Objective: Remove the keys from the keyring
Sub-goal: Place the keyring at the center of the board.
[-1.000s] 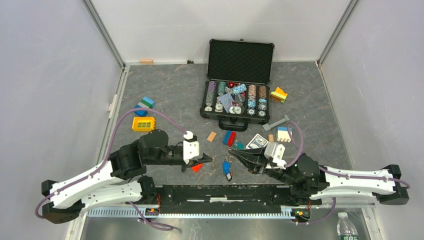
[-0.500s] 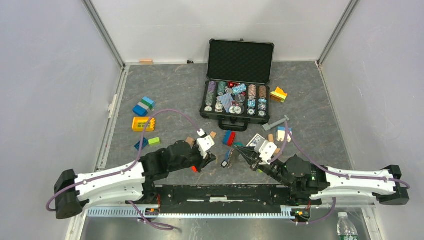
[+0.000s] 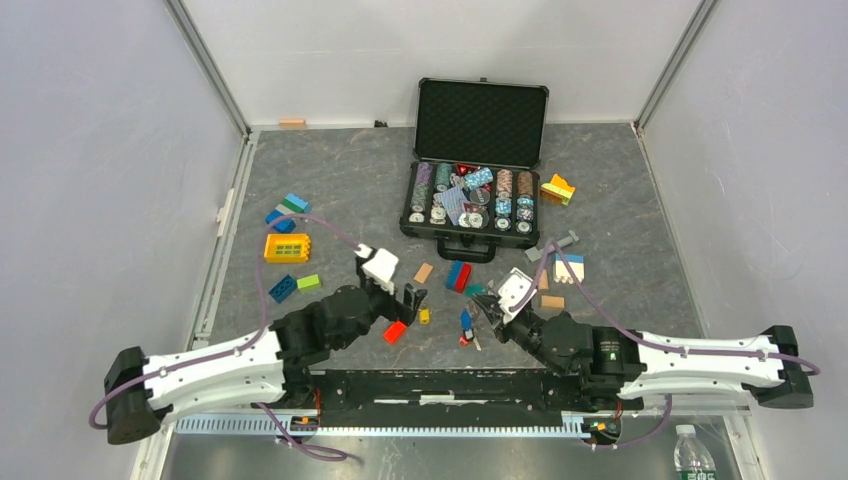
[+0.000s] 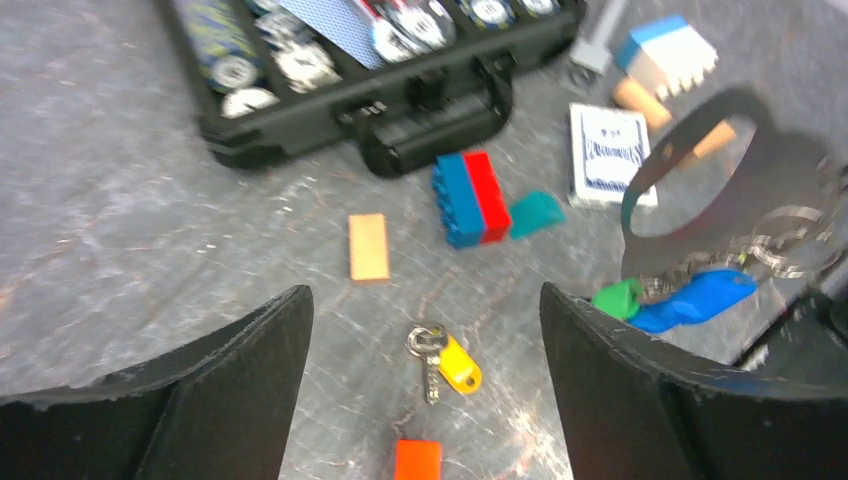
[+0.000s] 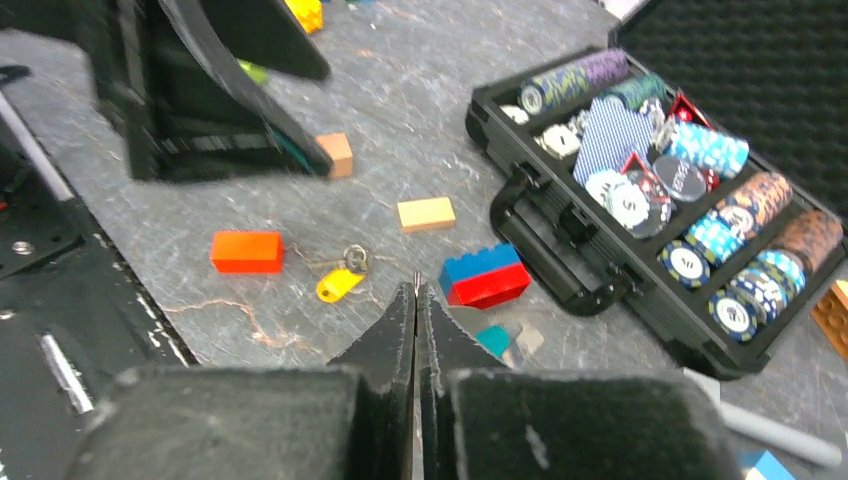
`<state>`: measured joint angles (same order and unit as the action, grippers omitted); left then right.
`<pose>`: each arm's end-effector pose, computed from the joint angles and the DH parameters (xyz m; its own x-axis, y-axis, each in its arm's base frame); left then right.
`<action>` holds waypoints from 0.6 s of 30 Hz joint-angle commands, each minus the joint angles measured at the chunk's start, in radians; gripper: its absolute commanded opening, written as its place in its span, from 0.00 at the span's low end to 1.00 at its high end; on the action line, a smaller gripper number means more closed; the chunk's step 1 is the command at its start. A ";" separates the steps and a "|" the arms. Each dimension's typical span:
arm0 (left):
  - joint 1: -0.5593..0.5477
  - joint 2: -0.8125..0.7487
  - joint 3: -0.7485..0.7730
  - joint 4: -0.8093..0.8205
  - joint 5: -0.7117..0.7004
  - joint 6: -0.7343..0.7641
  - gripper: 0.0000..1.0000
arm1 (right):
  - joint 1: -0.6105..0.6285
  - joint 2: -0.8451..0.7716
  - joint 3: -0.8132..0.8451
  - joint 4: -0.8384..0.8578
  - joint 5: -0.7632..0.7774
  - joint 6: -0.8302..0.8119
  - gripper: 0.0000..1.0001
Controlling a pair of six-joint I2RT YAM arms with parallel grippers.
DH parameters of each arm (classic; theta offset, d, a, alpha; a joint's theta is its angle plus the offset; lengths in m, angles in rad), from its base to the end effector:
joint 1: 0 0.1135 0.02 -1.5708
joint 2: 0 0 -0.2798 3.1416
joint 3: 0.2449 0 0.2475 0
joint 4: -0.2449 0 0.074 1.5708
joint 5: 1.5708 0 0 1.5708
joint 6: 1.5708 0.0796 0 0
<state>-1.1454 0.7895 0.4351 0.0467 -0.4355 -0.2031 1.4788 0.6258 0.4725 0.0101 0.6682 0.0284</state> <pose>0.1165 -0.1759 0.2408 -0.2555 0.1209 -0.9592 0.6212 0.7808 -0.0671 0.0652 0.1695 0.2806 -0.0337 -0.1227 -0.9919 -0.7246 0.6865 -0.0603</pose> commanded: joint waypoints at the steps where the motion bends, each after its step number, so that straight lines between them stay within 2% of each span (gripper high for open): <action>1: 0.011 -0.127 -0.008 -0.039 -0.228 -0.084 0.94 | -0.041 0.062 0.026 -0.055 0.067 0.093 0.00; 9: 0.018 -0.218 0.044 -0.275 -0.290 -0.162 0.99 | -0.206 0.187 -0.007 -0.150 -0.023 0.225 0.00; 15: 0.018 -0.239 0.075 -0.340 -0.304 -0.195 1.00 | -0.239 0.186 -0.086 -0.301 0.092 0.412 0.02; 18: 0.018 -0.242 0.086 -0.365 -0.313 -0.210 1.00 | -0.239 0.172 -0.111 -0.368 0.134 0.490 0.12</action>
<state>-1.1297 0.5594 0.4671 -0.2768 -0.6987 -0.3412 1.2434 0.7868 0.4389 -0.1135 0.7597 0.3477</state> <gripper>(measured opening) 0.994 0.059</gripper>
